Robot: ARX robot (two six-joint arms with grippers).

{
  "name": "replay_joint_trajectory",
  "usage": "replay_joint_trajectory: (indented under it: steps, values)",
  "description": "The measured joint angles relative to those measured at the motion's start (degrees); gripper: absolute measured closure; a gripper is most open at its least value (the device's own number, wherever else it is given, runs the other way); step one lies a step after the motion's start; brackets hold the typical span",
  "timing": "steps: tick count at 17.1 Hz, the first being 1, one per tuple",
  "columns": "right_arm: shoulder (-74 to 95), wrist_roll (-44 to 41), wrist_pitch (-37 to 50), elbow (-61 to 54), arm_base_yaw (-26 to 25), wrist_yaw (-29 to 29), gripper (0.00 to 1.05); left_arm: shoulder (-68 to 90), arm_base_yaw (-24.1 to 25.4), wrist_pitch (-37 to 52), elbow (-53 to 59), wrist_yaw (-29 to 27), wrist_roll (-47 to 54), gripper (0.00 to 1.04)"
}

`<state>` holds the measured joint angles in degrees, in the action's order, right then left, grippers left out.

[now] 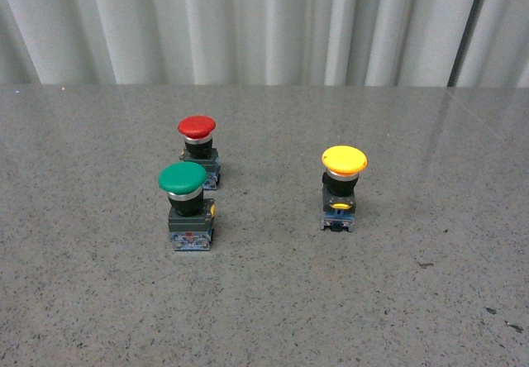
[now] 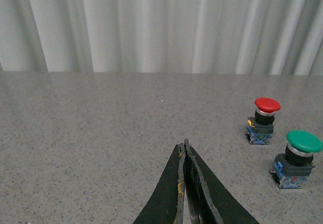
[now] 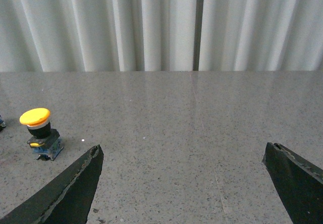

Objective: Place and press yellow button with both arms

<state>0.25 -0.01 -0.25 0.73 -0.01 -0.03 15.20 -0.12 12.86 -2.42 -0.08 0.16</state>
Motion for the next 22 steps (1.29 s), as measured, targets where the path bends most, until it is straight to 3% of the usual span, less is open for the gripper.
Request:
replay_joint_trajectory:
  steps: [6, 8, 15, 16, 22]
  values:
    - [0.0, 0.0, 0.0, 0.0, 0.0, 0.0, 0.07, -5.35, 0.0, -2.89, 1.64, 0.04, 0.0, 1.03]
    - [0.0, 0.0, 0.0, 0.0, 0.0, 0.0, 0.07, -12.85, 0.0, -13.68, 1.6, 0.09, 0.0, 1.03]
    - [0.0, 0.0, 0.02, 0.0, 0.0, 0.0, 0.07, -14.58, 0.11, -13.11, 1.6, 0.04, 0.0, 1.03]
    - [0.0, 0.0, 0.02, 0.0, 0.0, 0.0, 0.07, -14.58, 0.11, -13.11, 1.6, 0.02, -0.04, 0.98]
    - [0.0, 0.0, 0.02, 0.0, 0.0, 0.0, 0.07, -14.58, 0.11, -13.11, 1.6, 0.07, -0.04, 0.31]
